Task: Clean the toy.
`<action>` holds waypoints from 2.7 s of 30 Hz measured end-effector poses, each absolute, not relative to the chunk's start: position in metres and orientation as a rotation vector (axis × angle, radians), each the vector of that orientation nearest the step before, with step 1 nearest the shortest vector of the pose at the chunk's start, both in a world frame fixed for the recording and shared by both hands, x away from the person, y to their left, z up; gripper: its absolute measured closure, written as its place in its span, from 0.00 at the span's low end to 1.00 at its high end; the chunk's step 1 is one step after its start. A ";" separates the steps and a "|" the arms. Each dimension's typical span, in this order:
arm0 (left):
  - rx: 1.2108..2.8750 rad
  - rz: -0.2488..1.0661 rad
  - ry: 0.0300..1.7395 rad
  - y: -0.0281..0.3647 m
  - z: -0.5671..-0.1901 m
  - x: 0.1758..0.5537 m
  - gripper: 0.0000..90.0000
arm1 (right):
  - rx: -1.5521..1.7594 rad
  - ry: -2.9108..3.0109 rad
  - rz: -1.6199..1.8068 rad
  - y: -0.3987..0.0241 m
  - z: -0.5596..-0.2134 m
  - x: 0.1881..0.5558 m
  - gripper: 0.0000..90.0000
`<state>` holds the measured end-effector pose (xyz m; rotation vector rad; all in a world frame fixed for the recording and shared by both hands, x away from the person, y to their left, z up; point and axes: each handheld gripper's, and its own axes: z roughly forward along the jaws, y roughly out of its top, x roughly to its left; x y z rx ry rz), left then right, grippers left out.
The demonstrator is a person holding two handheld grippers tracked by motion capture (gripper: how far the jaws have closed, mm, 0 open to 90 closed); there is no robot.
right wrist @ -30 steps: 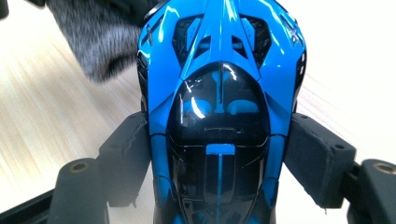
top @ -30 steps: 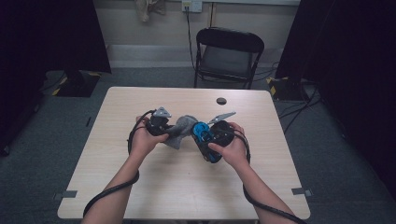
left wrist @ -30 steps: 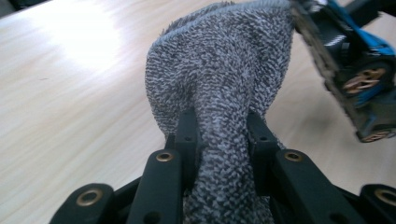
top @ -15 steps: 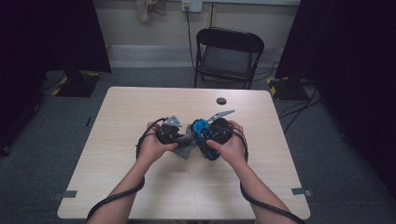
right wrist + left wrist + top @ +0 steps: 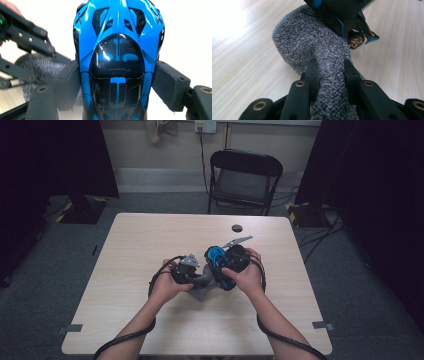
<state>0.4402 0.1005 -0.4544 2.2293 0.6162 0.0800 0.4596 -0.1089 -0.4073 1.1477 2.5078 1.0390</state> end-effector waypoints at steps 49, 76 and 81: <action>2.186 0.239 0.596 0.105 -0.417 0.458 0.80 | 1.167 2.537 1.066 -0.117 -0.417 0.449 0.30; 2.318 0.139 0.512 0.093 -0.453 0.442 0.80 | 1.199 2.490 1.131 -0.117 -0.407 0.456 0.30; 2.341 0.112 0.497 0.089 -0.458 0.439 0.80 | 1.199 2.470 1.152 -0.119 -0.402 0.456 0.30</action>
